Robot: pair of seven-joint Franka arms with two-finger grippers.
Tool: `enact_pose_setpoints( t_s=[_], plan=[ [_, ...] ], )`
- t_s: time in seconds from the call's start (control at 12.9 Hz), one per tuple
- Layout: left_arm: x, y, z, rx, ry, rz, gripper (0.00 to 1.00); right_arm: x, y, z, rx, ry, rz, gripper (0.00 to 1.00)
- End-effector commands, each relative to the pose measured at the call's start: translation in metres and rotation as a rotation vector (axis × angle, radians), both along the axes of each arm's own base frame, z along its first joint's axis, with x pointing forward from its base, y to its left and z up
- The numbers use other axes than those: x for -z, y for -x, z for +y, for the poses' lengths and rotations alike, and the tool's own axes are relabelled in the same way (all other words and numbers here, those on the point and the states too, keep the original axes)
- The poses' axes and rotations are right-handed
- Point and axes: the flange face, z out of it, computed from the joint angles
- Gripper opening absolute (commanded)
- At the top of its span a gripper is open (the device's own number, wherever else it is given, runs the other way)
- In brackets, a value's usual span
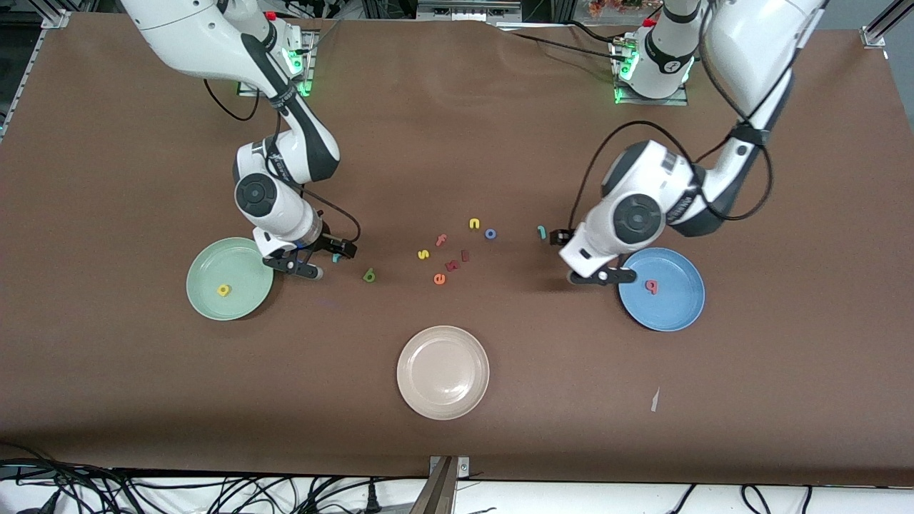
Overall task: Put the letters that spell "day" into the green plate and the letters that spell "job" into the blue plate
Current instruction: 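Grasp cyan y with the right gripper while the left gripper grasps cyan l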
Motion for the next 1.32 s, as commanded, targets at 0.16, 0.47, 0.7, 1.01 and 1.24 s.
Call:
enact_pose_setpoints(
  t_s=[0.16, 0.47, 0.7, 1.01, 1.24],
  plan=[
    [0.049, 0.037, -0.038, -0.055, 0.02, 0.0, 0.94, 0.002, 0.006, 0.001, 0.008, -0.005, -0.009, 0.9],
    [0.08, 0.058, -0.038, -0.038, 0.042, -0.02, 0.78, 0.01, 0.006, 0.001, 0.002, -0.002, -0.014, 0.83],
    [0.091, 0.064, -0.042, -0.027, 0.04, -0.001, 0.51, 0.01, 0.008, 0.001, -0.014, 0.001, -0.014, 0.69],
    [0.098, 0.059, -0.04, -0.035, 0.057, -0.014, 0.5, 0.012, 0.008, -0.004, -0.029, 0.007, -0.012, 0.49],
    [0.098, 0.057, -0.036, -0.037, 0.059, -0.016, 0.11, 0.013, 0.008, -0.007, -0.031, 0.009, -0.011, 0.4]
  ],
)
